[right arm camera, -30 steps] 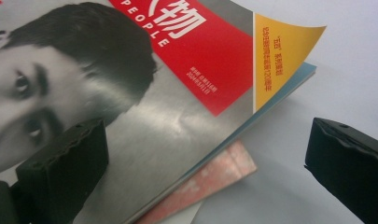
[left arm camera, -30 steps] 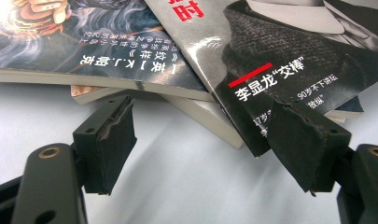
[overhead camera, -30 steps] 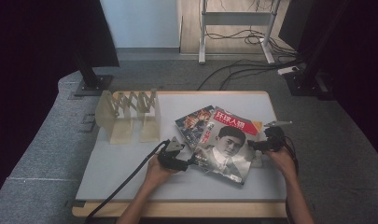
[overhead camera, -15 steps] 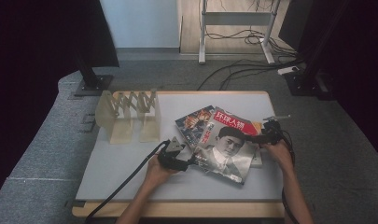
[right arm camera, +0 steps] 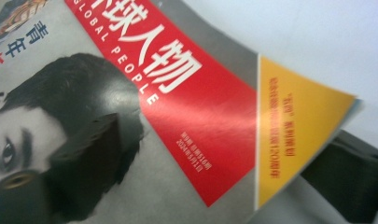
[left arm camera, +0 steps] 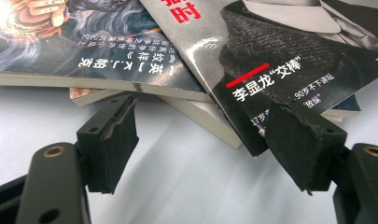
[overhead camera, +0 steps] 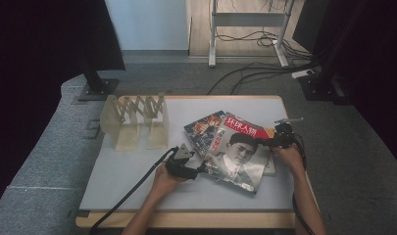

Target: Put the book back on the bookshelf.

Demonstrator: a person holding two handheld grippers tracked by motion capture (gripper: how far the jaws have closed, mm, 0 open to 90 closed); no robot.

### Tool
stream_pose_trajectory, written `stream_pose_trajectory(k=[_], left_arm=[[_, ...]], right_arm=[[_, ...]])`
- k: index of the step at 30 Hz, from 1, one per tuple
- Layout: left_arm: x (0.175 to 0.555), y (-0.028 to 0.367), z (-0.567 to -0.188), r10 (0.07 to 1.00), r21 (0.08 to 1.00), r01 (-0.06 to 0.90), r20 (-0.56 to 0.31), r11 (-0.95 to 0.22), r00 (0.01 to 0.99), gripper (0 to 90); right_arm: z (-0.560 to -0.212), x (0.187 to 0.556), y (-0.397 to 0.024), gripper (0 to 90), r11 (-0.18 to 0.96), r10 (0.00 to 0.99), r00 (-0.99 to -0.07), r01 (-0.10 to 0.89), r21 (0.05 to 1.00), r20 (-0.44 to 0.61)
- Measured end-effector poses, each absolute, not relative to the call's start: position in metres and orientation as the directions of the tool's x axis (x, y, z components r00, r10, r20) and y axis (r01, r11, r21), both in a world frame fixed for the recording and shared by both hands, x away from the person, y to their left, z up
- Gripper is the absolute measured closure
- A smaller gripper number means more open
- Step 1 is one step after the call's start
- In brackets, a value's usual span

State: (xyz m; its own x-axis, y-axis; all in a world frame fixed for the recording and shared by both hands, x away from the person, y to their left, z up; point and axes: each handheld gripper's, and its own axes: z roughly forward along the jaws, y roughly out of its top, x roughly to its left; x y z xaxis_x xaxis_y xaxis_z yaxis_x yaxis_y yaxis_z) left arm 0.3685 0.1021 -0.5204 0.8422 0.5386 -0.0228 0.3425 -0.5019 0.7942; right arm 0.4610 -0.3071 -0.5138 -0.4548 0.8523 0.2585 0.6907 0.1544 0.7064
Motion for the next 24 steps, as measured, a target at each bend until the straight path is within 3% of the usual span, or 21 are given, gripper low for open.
stream_pose_trajectory(k=[3, 7, 16, 19, 24], left_arm=[[0.369, 0.102, -0.52, 0.538, 0.794, 0.345, -0.027, -0.501, 0.843, 24.7], [0.369, 0.103, -0.52, 0.539, 0.794, 0.35, -0.033, -0.498, 0.842, 24.7], [0.37, 0.103, -0.52, 0.538, 0.794, 0.354, -0.04, -0.494, 0.842, 24.5], [0.37, 0.103, -0.52, 0.538, 0.795, 0.354, -0.041, -0.493, 0.842, 24.4], [0.37, 0.103, -0.519, 0.539, 0.796, 0.354, -0.042, -0.491, 0.841, 23.9]], right_arm=[[-0.509, 0.46, -0.307, 21.5, 0.173, 0.86, -0.46, 0.674, 0.719, 0.224], [-0.502, 0.457, -0.308, 38.0, 0.194, 0.865, -0.467, 0.648, 0.736, 0.183], [-0.49, 0.452, -0.316, 71.1, 0.184, 0.847, -0.493, 0.623, 0.76, 0.199], [-0.486, 0.451, -0.317, 78.6, 0.168, 0.842, -0.496, 0.614, 0.772, 0.211], [-0.479, 0.448, -0.315, 83.6, 0.162, 0.838, -0.502, 0.602, 0.782, 0.214]])
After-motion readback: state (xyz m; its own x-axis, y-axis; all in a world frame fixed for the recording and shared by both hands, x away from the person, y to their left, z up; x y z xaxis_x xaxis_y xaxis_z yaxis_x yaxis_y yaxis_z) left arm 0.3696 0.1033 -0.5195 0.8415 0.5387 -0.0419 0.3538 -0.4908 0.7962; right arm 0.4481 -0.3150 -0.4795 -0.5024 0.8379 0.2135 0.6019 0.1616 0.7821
